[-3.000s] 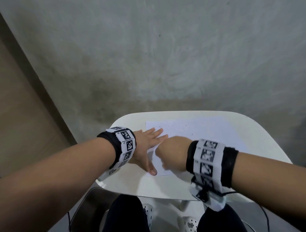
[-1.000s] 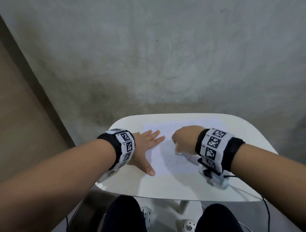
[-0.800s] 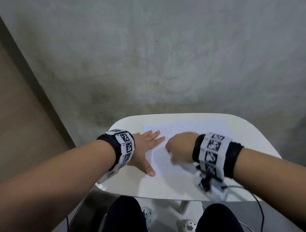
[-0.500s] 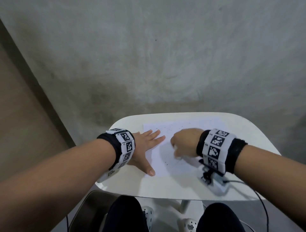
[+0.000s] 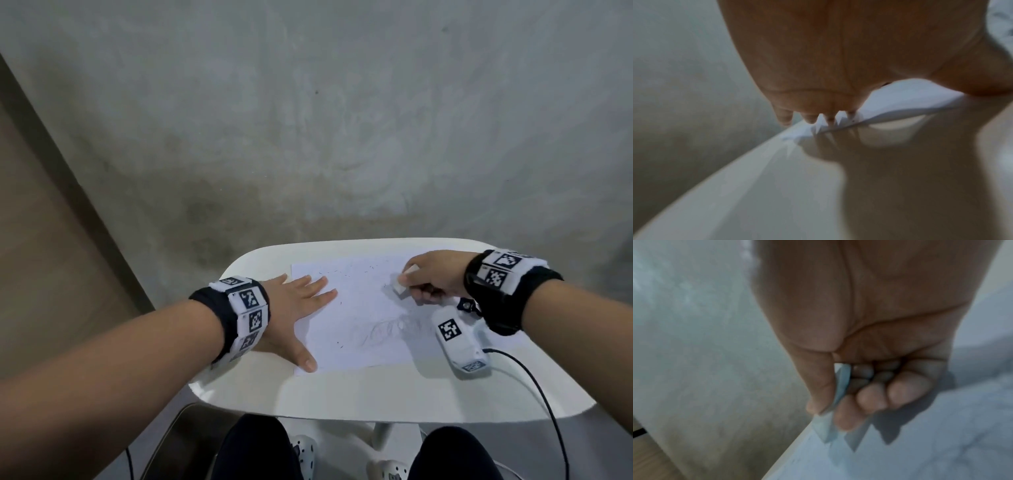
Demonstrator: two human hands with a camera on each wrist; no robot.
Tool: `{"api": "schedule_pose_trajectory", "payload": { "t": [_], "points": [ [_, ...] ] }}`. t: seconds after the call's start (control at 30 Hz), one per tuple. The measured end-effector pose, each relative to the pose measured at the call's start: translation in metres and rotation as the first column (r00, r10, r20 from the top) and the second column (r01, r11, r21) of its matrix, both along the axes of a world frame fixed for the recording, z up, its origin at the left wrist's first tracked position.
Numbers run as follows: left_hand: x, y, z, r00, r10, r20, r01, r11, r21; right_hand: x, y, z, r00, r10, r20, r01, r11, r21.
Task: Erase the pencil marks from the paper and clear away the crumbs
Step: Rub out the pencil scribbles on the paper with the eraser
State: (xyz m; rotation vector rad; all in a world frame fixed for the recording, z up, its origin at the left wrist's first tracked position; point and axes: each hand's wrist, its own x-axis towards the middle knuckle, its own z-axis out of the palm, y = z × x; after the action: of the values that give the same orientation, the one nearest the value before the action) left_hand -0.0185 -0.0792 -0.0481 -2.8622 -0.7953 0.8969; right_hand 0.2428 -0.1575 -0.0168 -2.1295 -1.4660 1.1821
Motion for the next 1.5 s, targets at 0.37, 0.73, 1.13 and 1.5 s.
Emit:
{"api": "schedule_pose_trajectory", "payload": {
  "t": [0.37,0.73,1.13,1.5],
  "points": [
    [-0.011,-0.039,-0.005,0.998,-0.056,0.029,0.057,0.998,-0.017,0.006,-0.003,-0.005,0.985,-0.049,-0.165,0.045,0.999,-0.027],
    [0.02,-0.03,0.006,0.985,0.107,0.132,-0.094,0.99,-0.102,0.009,-0.002,-0.007,0.991,-0.04,-0.129,0.04,0.999,-0.006],
    [0.022,-0.022,0.006,0.996,0.089,0.007,-0.085,0.974,-0.211,-0.062,-0.015,0.021,0.759,0.42,0.498,-0.491,0.871,0.012],
    [0.023,-0.027,0.008,0.989,0.133,0.068,-0.118,0.976,-0.184,-0.116,-0.016,0.013,0.449,0.527,0.722,-0.466,0.827,-0.314]
  ]
}}
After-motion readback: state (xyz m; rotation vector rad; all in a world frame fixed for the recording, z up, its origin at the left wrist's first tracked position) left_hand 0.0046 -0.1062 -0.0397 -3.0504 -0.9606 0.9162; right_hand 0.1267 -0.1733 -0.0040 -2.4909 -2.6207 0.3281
